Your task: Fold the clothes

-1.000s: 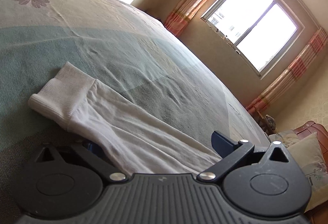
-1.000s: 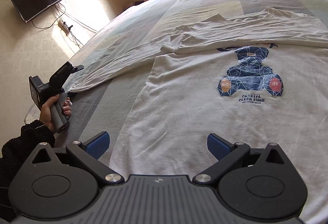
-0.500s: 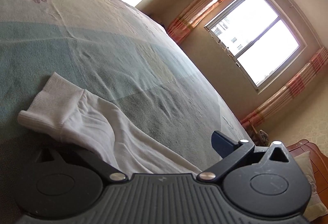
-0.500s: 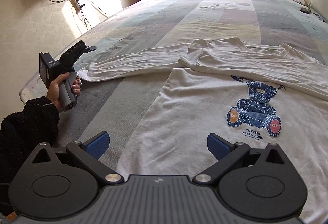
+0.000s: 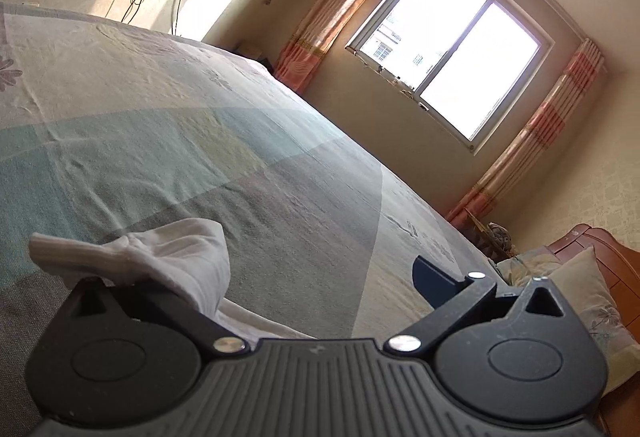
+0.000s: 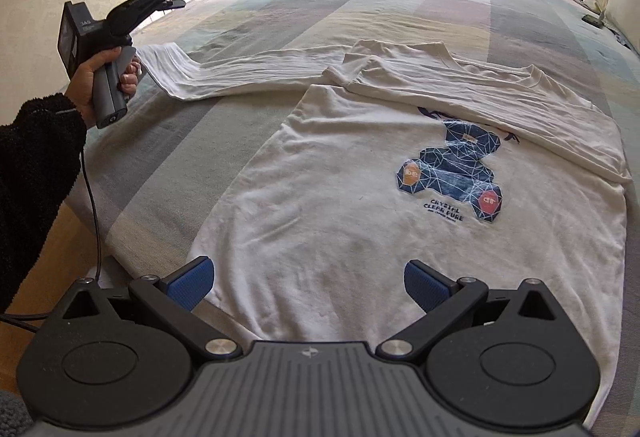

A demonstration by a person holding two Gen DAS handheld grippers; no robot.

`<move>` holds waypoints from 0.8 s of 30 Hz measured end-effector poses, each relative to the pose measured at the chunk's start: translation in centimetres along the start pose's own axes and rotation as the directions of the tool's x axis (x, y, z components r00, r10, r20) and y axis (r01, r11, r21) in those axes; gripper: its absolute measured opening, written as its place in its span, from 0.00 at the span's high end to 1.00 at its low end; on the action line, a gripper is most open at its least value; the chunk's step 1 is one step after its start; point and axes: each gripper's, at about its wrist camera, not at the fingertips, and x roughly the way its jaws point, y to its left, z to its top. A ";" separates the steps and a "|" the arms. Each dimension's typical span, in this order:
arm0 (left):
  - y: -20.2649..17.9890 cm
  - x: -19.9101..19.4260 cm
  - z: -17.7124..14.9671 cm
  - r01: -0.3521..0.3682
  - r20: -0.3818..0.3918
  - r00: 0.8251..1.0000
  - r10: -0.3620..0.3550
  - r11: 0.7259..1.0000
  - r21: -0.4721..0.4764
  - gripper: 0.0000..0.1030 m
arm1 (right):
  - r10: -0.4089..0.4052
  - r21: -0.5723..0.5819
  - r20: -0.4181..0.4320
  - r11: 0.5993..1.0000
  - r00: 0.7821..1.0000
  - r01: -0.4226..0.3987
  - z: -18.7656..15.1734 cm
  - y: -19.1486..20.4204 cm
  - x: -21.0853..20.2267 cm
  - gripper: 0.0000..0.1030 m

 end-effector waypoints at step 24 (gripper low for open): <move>-16.2 -0.3 -2.3 0.152 -0.082 0.987 -0.136 0.959 0.238 0.01 | -0.071 0.063 0.008 0.995 0.997 0.071 -0.7 -5.7 -4.2 0.00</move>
